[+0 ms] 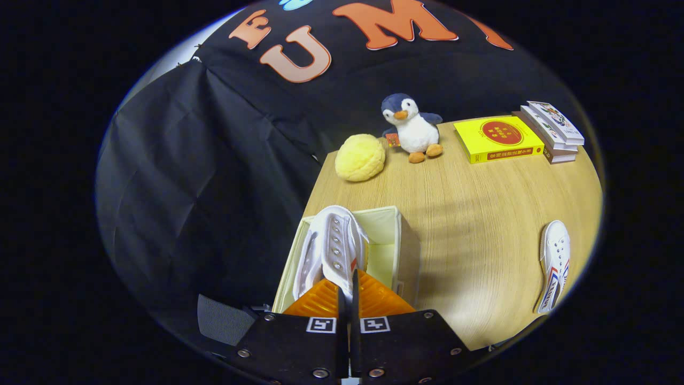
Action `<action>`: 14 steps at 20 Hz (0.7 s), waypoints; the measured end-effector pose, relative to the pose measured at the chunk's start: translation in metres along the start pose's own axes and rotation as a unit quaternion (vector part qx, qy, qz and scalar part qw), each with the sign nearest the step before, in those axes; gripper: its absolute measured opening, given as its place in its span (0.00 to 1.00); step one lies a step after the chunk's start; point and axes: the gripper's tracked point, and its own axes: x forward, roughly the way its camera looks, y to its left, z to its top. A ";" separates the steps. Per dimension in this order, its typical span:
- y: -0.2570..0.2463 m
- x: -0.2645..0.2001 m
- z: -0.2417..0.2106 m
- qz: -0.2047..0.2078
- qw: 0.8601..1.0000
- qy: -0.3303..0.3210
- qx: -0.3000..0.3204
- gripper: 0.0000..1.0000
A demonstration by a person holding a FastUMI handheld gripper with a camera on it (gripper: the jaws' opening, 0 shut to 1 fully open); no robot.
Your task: Open the storage box then place both shoes into the box .Put the left shoe in first, then the right shoe, with the right side of both shoes facing outward in a uniform manner.
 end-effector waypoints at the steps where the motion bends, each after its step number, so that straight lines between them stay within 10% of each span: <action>1: 0.004 0.008 -0.006 -0.007 1.000 0.010 -0.003 0.02; 14: 0.021 0.092 -0.040 -0.053 0.998 0.035 -0.002 0.03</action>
